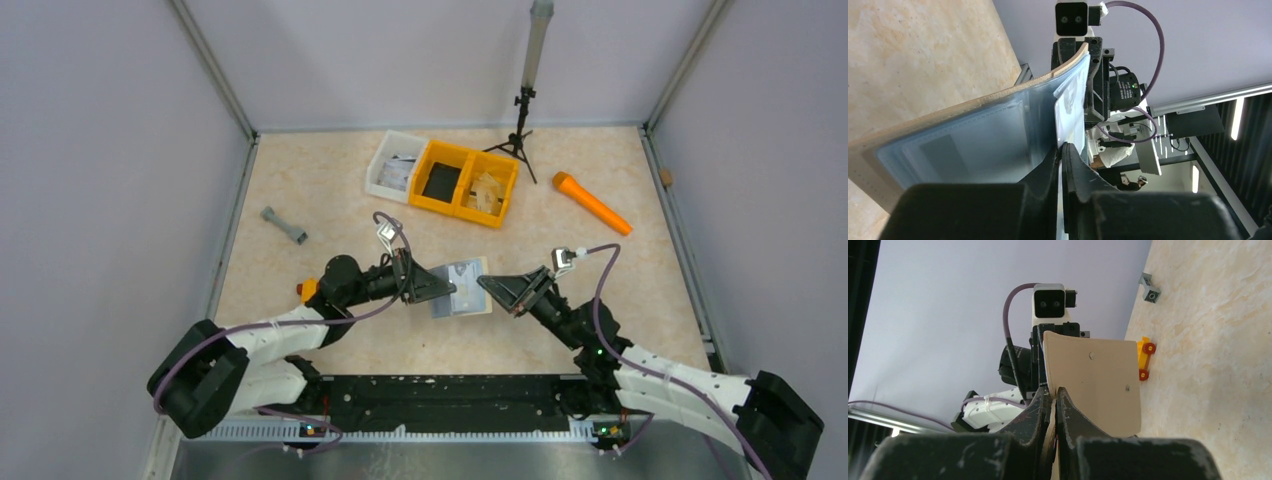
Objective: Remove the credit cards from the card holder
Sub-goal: Remove the credit card from the card holder.
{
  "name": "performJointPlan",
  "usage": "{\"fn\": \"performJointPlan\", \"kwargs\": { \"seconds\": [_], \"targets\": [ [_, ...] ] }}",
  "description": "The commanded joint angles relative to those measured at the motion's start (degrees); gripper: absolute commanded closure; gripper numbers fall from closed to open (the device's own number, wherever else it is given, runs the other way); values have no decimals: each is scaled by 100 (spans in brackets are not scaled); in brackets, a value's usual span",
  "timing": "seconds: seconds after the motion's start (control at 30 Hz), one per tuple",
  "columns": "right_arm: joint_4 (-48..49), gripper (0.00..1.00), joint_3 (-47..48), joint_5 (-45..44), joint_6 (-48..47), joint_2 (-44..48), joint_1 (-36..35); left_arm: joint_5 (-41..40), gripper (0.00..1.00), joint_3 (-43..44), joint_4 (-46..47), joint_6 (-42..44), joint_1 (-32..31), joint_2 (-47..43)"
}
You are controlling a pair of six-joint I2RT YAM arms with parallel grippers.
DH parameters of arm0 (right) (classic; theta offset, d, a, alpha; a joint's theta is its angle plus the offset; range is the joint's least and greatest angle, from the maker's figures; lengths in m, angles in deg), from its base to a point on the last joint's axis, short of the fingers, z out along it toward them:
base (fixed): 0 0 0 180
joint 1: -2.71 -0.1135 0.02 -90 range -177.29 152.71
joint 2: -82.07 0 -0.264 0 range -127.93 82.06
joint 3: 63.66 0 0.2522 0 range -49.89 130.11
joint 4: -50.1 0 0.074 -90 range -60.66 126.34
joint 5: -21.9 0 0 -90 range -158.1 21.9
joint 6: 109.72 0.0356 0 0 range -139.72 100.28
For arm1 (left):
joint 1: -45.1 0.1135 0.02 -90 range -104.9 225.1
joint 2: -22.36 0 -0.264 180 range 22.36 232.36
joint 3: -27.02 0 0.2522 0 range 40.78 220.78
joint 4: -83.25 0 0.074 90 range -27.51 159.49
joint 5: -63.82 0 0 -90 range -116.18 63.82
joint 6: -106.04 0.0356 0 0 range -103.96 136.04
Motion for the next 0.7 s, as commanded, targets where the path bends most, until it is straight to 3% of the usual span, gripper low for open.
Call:
{"fn": "performJointPlan", "kwargs": {
  "seconds": [0.0, 0.37, 0.5, 0.53, 0.6, 0.67],
  "targets": [
    [325, 100, 190, -11, 68, 223, 47, -118, 95, -31, 197, 140, 1, -321],
    [-890, 100, 154, -431, -178, 1368, 55, -106, 100, -246, -46, 162, 142, -643],
    [-989, 100, 190, -371, -246, 1350, 53, -18, 100, -173, -23, 122, 151, -552],
    [-949, 98, 215, -302, -288, 1276, 55, 30, 100, -141, 27, 99, 137, -509],
    [-819, 80, 281, -137, -352, 1040, 55, 125, 100, -83, 162, 21, 143, -401],
    [-624, 71, 370, 54, -413, 764, 55, 170, 100, -26, 225, -4, 129, -304]
  ]
}}
